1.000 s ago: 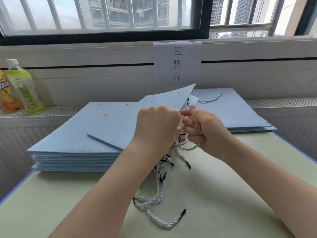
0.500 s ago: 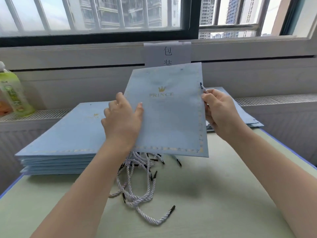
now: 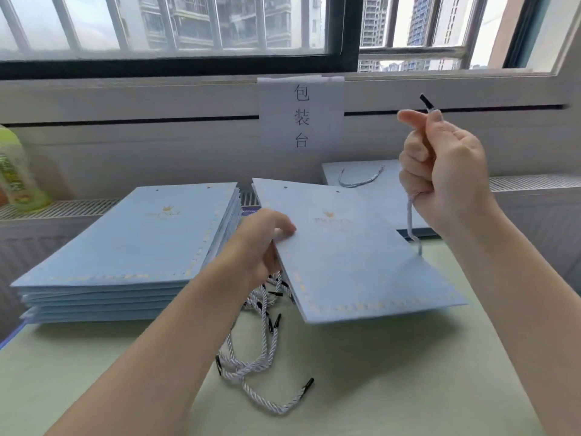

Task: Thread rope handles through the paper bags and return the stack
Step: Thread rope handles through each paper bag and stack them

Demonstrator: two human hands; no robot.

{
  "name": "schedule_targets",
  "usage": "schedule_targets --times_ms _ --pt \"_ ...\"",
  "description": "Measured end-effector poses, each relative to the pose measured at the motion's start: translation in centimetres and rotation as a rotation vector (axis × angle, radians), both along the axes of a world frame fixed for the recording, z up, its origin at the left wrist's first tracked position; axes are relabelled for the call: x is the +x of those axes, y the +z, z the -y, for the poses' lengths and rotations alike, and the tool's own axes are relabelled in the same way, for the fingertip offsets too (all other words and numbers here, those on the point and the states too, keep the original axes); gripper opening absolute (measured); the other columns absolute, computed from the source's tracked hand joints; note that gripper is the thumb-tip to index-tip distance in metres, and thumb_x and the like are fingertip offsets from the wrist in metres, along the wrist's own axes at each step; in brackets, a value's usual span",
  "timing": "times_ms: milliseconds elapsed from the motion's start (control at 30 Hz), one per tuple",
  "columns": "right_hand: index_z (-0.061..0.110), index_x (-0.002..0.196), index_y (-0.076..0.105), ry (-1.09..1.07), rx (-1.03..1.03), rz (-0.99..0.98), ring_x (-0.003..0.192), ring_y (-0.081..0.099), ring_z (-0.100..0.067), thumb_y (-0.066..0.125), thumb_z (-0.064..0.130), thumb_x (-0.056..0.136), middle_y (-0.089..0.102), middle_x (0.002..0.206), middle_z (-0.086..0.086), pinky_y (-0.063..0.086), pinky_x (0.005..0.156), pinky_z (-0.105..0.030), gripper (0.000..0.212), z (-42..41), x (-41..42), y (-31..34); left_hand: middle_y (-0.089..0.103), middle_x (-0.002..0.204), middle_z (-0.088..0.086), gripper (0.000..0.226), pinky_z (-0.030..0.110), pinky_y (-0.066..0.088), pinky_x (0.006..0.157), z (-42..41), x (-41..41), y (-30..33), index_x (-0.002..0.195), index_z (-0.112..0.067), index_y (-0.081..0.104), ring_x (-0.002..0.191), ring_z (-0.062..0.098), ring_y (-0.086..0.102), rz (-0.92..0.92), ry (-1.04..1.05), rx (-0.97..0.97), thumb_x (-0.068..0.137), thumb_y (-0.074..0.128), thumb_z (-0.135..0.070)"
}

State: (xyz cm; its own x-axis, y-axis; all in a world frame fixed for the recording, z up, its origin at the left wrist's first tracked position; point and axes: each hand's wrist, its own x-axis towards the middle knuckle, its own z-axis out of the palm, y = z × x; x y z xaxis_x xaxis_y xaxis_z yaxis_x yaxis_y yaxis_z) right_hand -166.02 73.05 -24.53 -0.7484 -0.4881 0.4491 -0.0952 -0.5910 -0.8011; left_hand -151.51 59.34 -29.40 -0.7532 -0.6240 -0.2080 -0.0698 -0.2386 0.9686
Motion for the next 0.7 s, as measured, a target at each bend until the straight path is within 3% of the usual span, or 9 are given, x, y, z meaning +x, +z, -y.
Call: schedule_targets --times_ms 67,133,200,267,400,467,567,600,700 --pt "0.009 0.107 0.060 0.136 0.022 -0.019 0.043 0.017 -0.006 0.033 0.018 0.102 0.038 0.053 0.005 0.014 0.035 -0.017 0.029 0.0 0.5 0.1 0.057 0.085 0.012 0.020 0.019 0.045 0.042 -0.5 -0.4 -0.8 0.102 -0.007 0.054 0.061 0.023 0.054 0.057 -0.037 -0.001 0.086 0.042 -0.005" --pt "0.008 0.111 0.061 0.203 0.104 -0.062 0.047 0.019 -0.009 0.034 0.010 0.101 0.045 0.056 0.002 0.016 0.037 -0.017 0.028 0.5 0.9 -0.3 0.061 0.077 0.008 0.018 0.021 0.049 0.042 -0.8 -0.7 -1.2 0.100 -0.010 0.056 0.053 0.020 0.058 0.087 -0.081 0.002 0.093 0.044 -0.020" --pt "0.009 0.106 0.064 0.130 0.298 -0.184 0.049 0.032 -0.009 0.036 0.004 0.099 0.052 0.063 0.000 0.024 0.041 -0.017 0.029 1.2 1.2 -1.2 0.065 0.073 0.005 0.025 0.024 0.052 0.046 -0.7 -0.9 -1.6 0.096 -0.013 0.060 0.051 0.017 0.062 0.102 -0.050 -0.038 0.097 0.045 -0.033" --pt "0.013 0.099 0.067 0.020 0.523 -0.327 0.052 0.044 -0.008 0.038 0.001 0.096 0.059 0.068 0.001 0.032 0.045 -0.016 0.032 1.9 1.4 -2.3 0.065 0.066 0.003 0.027 0.023 0.050 0.044 -0.7 -1.0 -1.8 0.088 -0.014 0.059 0.047 0.015 0.061 0.094 0.023 -0.092 0.098 0.045 -0.034" --pt "0.013 0.086 0.064 -0.051 0.777 -0.491 0.052 0.054 -0.005 0.046 0.011 0.095 0.064 0.067 0.003 0.039 0.047 -0.018 0.021 2.8 1.6 -4.2 0.049 0.042 0.000 0.040 0.016 0.040 0.039 -0.3 -1.0 -1.5 0.066 -0.012 0.049 0.034 0.013 0.053 0.121 0.128 -0.156 0.098 0.039 -0.033" --pt "0.011 0.089 0.058 -0.015 0.785 -0.510 0.050 0.055 -0.011 0.044 0.013 0.098 0.064 0.065 -0.001 0.038 0.047 -0.020 0.017 3.1 1.7 -4.7 0.043 0.041 0.001 0.047 0.017 0.033 0.041 0.3 -0.9 -1.5 0.060 -0.009 0.042 0.035 0.017 0.053 0.213 0.185 -0.408 0.099 0.034 -0.036" --pt "0.012 0.102 0.050 0.029 0.819 -0.531 0.058 0.057 -0.014 0.037 0.010 0.100 0.066 0.074 -0.002 0.042 0.050 -0.022 0.013 3.5 1.6 -5.6 0.044 0.058 0.003 0.048 0.029 0.035 0.059 0.9 -0.3 -1.5 0.060 -0.011 0.038 0.062 0.028 0.050 0.539 0.304 -1.080 0.097 0.033 -0.039" --pt "0.013 0.105 0.050 0.030 0.854 -0.552 0.062 0.058 -0.014 0.036 0.009 0.100 0.067 0.079 0.000 0.043 0.052 -0.022 0.016 3.6 1.5 -5.9 0.044 0.062 0.003 0.044 0.030 0.034 0.063 0.9 -0.2 -1.5 0.062 -0.011 0.039 0.067 0.029 0.047 0.586 0.359 -1.223 0.097 0.034 -0.037" --pt "0.012 0.098 0.057 0.034 0.925 -0.594 0.064 0.059 -0.016 0.038 0.005 0.098 0.068 0.083 -0.002 0.045 0.053 -0.022 0.020 3.9 1.1 -6.7 0.052 0.074 0.004 0.030 0.032 0.037 0.066 1.1 -0.3 -1.5 0.079 -0.011 0.050 0.076 0.029 0.048 0.520 0.399 -1.414 0.098 0.036 -0.029"
